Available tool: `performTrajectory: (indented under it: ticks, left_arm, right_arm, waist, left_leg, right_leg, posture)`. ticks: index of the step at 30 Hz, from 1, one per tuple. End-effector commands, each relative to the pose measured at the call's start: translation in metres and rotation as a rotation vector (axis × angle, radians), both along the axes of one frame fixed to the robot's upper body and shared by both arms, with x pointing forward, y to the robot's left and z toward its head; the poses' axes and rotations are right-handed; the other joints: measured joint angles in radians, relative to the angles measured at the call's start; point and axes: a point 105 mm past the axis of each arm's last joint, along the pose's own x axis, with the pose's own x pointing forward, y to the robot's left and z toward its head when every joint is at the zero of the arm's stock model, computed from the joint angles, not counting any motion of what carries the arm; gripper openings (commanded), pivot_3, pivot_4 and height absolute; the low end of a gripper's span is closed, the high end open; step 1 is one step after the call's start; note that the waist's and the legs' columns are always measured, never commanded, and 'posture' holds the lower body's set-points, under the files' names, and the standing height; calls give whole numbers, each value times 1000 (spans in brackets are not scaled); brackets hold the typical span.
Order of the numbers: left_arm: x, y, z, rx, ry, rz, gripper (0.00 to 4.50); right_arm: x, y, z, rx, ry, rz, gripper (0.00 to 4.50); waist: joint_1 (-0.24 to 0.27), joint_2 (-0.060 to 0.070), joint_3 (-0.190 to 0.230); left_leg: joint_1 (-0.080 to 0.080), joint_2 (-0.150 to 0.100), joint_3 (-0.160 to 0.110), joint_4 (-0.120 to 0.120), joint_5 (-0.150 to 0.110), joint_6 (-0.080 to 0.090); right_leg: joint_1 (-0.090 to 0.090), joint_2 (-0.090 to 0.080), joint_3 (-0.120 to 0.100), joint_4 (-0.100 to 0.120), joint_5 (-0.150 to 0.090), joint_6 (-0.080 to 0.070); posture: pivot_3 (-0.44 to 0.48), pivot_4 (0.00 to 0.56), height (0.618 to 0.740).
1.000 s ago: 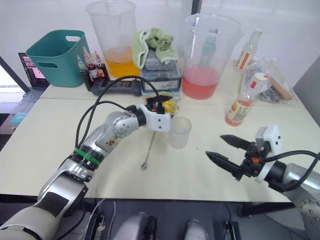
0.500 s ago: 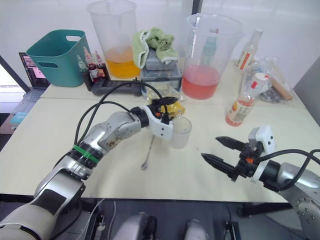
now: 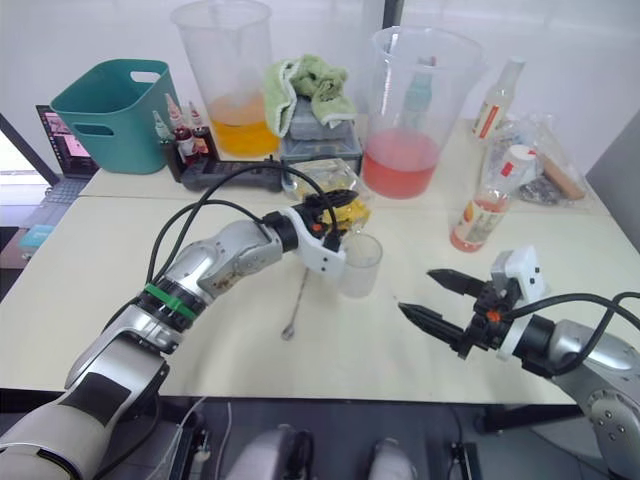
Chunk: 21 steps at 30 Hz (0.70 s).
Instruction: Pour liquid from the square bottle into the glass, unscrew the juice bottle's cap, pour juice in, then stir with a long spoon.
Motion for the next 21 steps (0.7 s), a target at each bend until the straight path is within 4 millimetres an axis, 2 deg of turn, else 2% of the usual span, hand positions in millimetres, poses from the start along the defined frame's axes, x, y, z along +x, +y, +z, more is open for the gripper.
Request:
performTrajectory:
  ticks: [1,10,21]
  left_arm:
    - [-10,-11,42,-69,-147,-67,2790]
    - [-14,-12,39,-25,-194,-92,2790]
    - [-15,-13,50,-24,-293,-102,2790]
  right_arm:
    - [-1,3,10,-16,-39,13,4471]
    - [1,4,11,-16,-41,16,4471]
    - [3,5,10,-16,-43,12,4471]
  waist:
    - [0,0,0]
    - [0,0,0]
    - [1,0,0]
  left_leg:
    - [0,0,0,0,0,0]
    - [-1,0,0,1,0,0]
    - [-12,0,-1,12,-1,2]
  right_leg:
    - [0,0,0,0,0,0]
    - [-1,0,0,0,0,0]
    - [-10,0,0,12,0,0]
  posture:
    - [0,150,739]
    - [0,150,739]
    - [0,150,739]
